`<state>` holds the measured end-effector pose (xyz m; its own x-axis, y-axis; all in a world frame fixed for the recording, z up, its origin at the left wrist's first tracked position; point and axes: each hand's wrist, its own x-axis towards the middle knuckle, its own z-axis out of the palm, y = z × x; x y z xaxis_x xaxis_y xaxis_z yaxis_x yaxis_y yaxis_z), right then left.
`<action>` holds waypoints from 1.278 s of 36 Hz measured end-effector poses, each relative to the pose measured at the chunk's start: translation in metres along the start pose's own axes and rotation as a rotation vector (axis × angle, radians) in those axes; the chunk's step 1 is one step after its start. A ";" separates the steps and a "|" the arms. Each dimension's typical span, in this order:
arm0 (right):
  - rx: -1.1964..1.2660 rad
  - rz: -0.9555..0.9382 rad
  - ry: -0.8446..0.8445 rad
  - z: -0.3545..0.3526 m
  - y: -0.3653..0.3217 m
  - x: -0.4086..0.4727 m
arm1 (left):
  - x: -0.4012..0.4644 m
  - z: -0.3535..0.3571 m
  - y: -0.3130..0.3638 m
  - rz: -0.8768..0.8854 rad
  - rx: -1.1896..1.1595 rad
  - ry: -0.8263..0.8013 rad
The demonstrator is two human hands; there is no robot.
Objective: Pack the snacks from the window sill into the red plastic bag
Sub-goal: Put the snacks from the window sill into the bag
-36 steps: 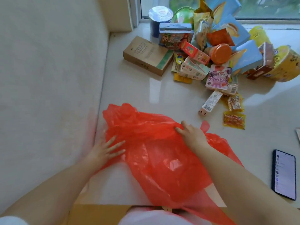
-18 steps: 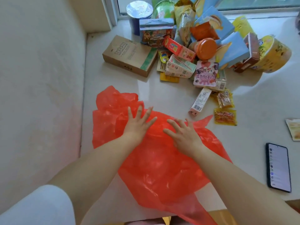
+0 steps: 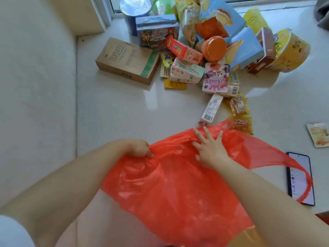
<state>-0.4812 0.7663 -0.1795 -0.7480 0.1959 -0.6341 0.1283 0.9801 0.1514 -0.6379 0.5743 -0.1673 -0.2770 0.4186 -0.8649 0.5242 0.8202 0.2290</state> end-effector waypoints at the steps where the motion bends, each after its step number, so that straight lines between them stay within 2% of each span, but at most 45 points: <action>1: 0.019 -0.005 -0.003 0.002 0.002 -0.002 | -0.001 0.002 0.000 -0.022 -0.143 -0.071; 3: 0.049 -0.015 -0.012 0.006 0.006 -0.006 | -0.003 0.010 -0.001 -0.063 -0.287 -0.144; 4: 0.059 -0.019 -0.026 0.008 0.007 -0.009 | -0.003 0.014 -0.002 -0.071 -0.238 -0.128; 5: 0.062 -0.026 -0.046 0.010 0.008 -0.012 | -0.002 0.018 -0.003 -0.066 -0.063 -0.066; 7: 0.041 -0.049 -0.072 0.012 0.009 -0.017 | 0.003 0.029 -0.005 -0.075 0.329 0.194; 8: 0.022 -0.068 -0.067 0.013 0.009 -0.019 | 0.005 0.034 -0.005 -0.079 0.454 0.329; 11: -0.014 -0.129 -0.020 0.012 0.009 -0.022 | 0.003 0.042 0.000 0.080 0.614 0.624; 14: -0.022 -0.138 -0.001 0.013 0.010 -0.025 | -0.001 0.046 0.003 0.297 0.657 0.817; 16: -0.016 -0.116 0.001 0.017 0.010 -0.026 | -0.001 0.057 0.000 0.403 0.620 0.818; 19: -0.004 -0.051 -0.025 0.031 0.011 -0.028 | -0.001 0.071 -0.009 0.437 0.675 0.644; 22: -0.002 -0.035 -0.111 0.048 0.011 -0.031 | 0.003 0.083 -0.024 0.187 0.741 0.387; 23: 0.029 -0.040 -0.125 0.050 0.011 -0.032 | 0.004 0.085 -0.027 0.168 0.696 0.389; 26: 0.267 -0.057 -0.066 0.046 0.016 -0.035 | 0.001 0.081 -0.014 0.308 0.583 0.459; 28: 0.480 -0.024 0.047 0.039 0.023 -0.036 | 0.004 0.071 -0.002 0.408 0.461 0.618; 32: 0.875 0.159 0.309 0.026 0.048 -0.035 | 0.007 0.036 0.049 0.355 0.175 0.845; 34: 0.866 0.224 0.374 0.019 0.064 -0.032 | 0.012 0.017 0.075 0.329 0.153 0.878; 37: 0.816 0.273 0.400 0.011 0.090 -0.021 | 0.024 -0.008 0.113 0.270 0.187 0.841; 42: 0.719 0.388 0.335 0.013 0.132 0.004 | 0.051 -0.028 0.168 0.179 0.108 0.757; 46: 0.553 0.374 0.264 0.025 0.152 0.020 | 0.069 -0.037 0.201 0.120 -0.015 0.731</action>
<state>-0.4602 0.9204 -0.1881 -0.7129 0.5762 -0.3997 0.6660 0.7348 -0.1284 -0.5818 0.7827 -0.1648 -0.6866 0.6543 -0.3170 0.5752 0.7555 0.3136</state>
